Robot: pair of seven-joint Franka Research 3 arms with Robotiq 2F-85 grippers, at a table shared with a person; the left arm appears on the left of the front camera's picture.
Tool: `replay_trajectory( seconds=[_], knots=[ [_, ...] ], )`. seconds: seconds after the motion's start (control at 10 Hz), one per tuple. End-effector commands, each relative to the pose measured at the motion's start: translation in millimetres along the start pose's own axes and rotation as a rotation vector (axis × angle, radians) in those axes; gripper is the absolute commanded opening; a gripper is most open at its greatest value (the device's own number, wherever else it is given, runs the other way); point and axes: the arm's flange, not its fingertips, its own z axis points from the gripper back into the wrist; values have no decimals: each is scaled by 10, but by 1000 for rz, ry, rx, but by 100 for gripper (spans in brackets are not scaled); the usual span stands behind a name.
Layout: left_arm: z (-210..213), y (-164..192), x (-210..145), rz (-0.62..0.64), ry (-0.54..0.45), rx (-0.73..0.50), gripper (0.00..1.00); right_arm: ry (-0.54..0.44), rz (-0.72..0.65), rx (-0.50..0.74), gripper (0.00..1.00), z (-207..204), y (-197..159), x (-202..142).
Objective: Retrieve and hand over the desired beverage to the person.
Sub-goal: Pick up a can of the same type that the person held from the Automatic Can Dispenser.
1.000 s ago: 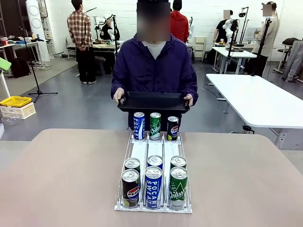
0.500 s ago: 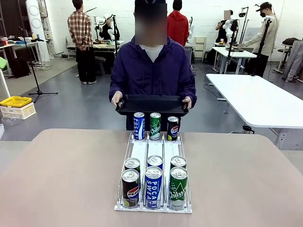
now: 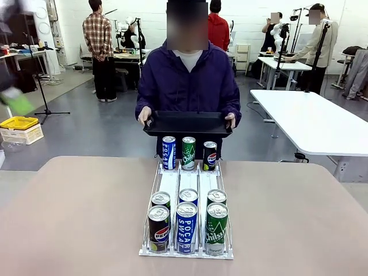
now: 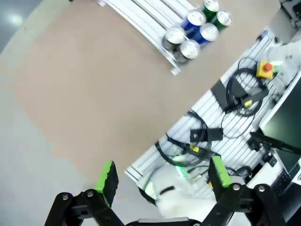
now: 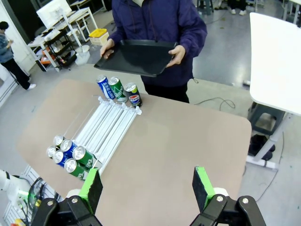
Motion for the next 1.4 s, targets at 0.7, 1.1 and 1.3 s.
replay_trajectory(
  seconds=[0.7,1.1,1.3],
  knots=[
    [-1234,-813,1465,402,-111,34,100,0,2,10,100,-12,-4,-2],
    [-1213,-647,1287,402,-70,7,100,0,2,10,100,-12,-4,-2],
    [-1213,-647,1287,402,-70,7,100,0,2,10,100,-12,-4,-2]
  ],
)
